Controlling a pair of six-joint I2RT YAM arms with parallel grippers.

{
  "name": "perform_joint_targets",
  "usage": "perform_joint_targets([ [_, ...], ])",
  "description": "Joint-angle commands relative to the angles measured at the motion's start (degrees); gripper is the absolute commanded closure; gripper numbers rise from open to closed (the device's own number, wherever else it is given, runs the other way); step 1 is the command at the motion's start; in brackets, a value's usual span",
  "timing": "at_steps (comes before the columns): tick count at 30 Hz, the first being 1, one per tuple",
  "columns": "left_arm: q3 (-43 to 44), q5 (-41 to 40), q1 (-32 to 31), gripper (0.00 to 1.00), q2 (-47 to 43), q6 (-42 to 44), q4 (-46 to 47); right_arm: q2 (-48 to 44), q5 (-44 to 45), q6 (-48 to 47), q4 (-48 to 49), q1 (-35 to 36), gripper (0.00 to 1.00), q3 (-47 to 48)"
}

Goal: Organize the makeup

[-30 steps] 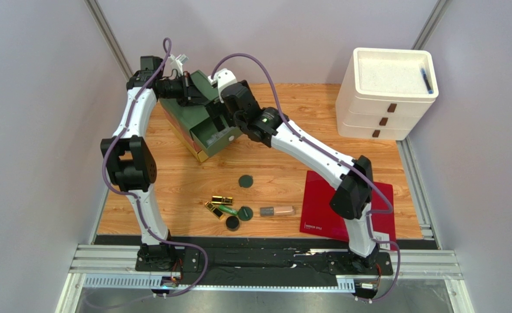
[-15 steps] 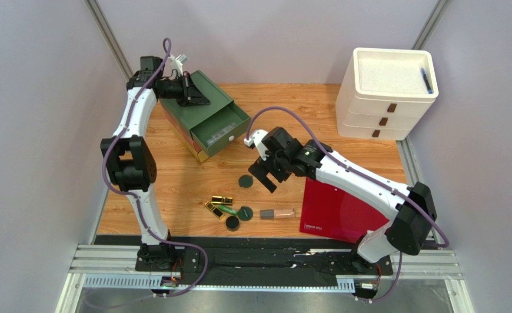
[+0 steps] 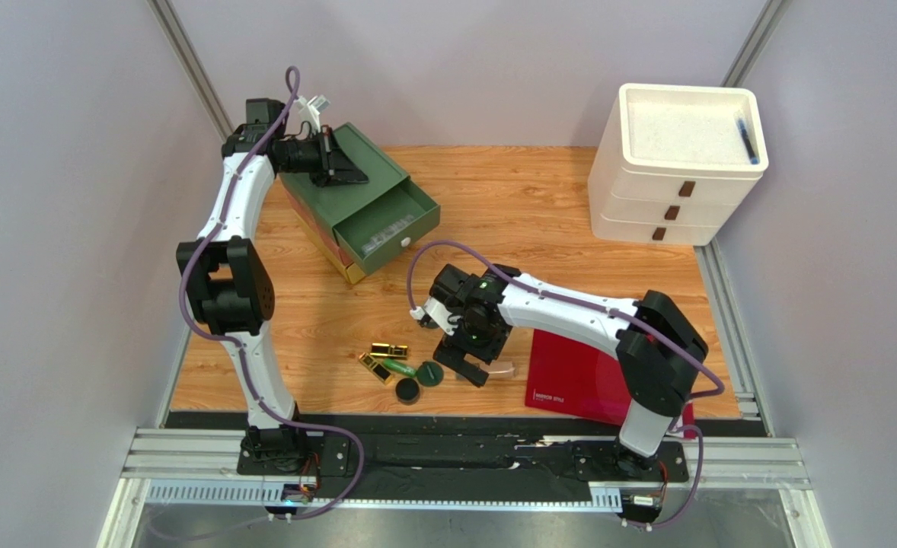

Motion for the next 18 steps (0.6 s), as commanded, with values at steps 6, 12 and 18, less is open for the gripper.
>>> perform_joint_targets([
  [6, -5.42, -13.21, -0.1, 1.0, 6.21, 6.54, -8.02, 9.16, 1.37, 1.04, 2.16, 1.76, 0.21, 1.21],
  [12, -5.25, -12.86, -0.19, 1.0, 6.21, 7.51, -8.73, 15.49, 7.58, 4.55, 4.09, 2.02, 0.48, 3.24],
  [18, -5.33, -11.98, -0.11, 1.0, 6.56, 6.9, -8.2, 10.33, 14.99, 5.87, 7.96, 2.99, 1.0, -0.8],
])
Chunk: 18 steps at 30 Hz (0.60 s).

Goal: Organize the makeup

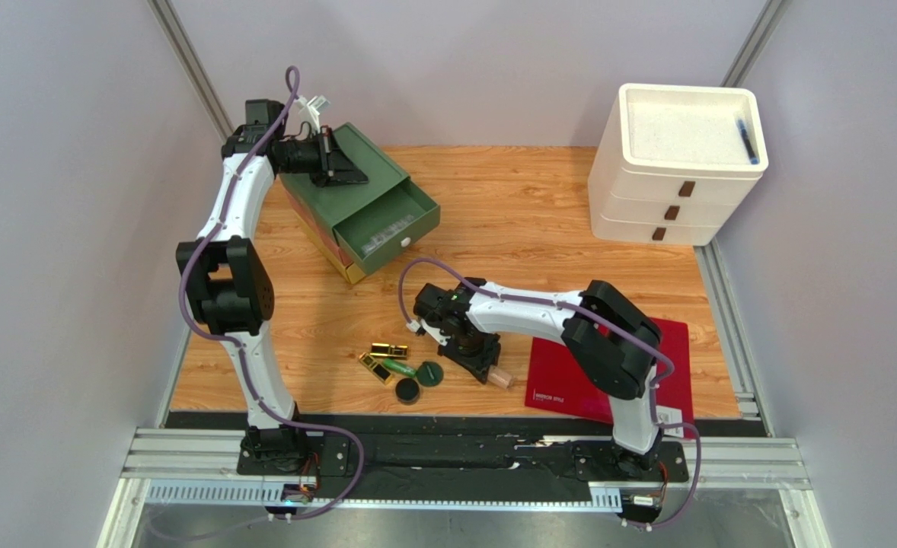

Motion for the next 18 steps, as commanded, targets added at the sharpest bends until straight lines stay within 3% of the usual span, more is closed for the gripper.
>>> perform_joint_targets([
  [1, -4.87, -12.94, -0.3, 1.0, 6.48, 5.82, -8.64, -4.02, 9.08, 1.24, 7.94, 0.93, 1.0, -4.49],
  [6, -4.61, -12.85, -0.21, 1.0, 6.47, 5.47, -8.37, -12.19, 12.43, 0.8, 8.12, 0.93, 1.0, -6.79],
  [10, -4.7, -12.76, -0.21, 1.0, 6.39, 5.03, -8.02, -17.64, 16.29, 0.36, 7.15, 0.76, 1.0, -1.88],
  [14, -4.61, -12.76, -0.21, 1.0, 6.39, 4.77, -7.76, -17.4, 14.91, 1.06, 7.15, -1.26, 1.0, 9.18],
  [18, -4.26, -12.67, -0.3, 1.0, 6.82, 4.51, -7.76, -12.39, 9.56, 3.69, 5.32, -4.69, 1.0, 26.72],
])
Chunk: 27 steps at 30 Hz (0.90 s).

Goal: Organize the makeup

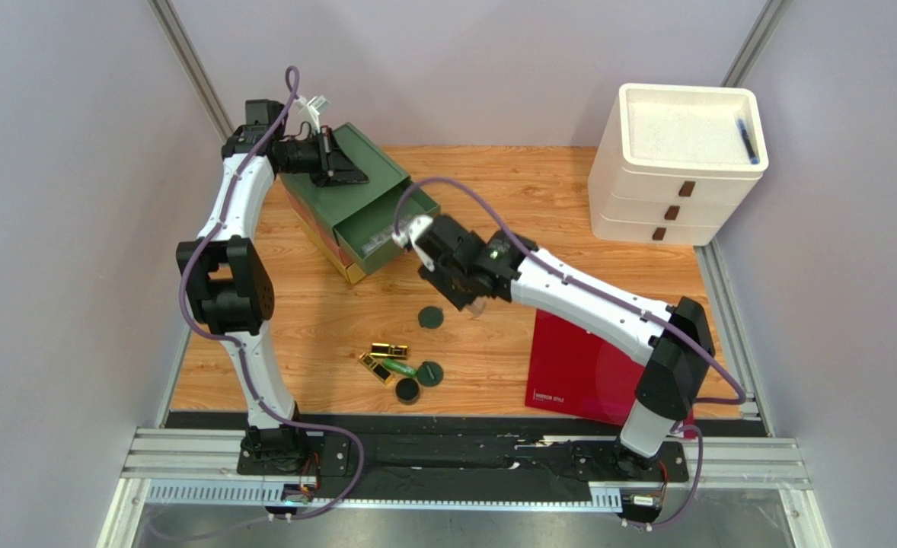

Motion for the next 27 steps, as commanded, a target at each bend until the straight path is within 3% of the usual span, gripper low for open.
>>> perform_joint_targets([
  [1, -4.13, -13.05, -0.37, 1.0, 6.76, 4.42, -8.06, 3.07, -4.27, 3.28, 0.52, -4.66, 1.0, 17.09],
  [7, -3.08, -13.57, -0.28, 1.0, 7.02, 4.68, -8.67, 8.96, -20.6, 13.72, 3.23, -13.02, 1.0, 31.78],
  [12, -1.58, -13.57, -0.37, 1.0, 7.73, 4.24, -8.85, 10.28, -39.92, 33.67, 18.24, -20.83, 1.0, 28.2],
  [15, -1.4, -13.83, -0.28, 1.0, 7.73, 4.59, -9.2, 12.03, -47.15, 44.03, 28.09, -22.52, 1.0, 24.59],
  [21, -1.67, -13.66, -0.28, 1.0, 8.08, 4.33, -9.12, 18.62, -51.92, 51.61, 33.03, -22.35, 1.0, 30.73],
  [27, -1.4, -13.57, -0.28, 1.0, 8.25, 4.15, -8.85, 23.46, -51.84, 52.51, 29.27, -22.08, 1.0, 37.5],
])
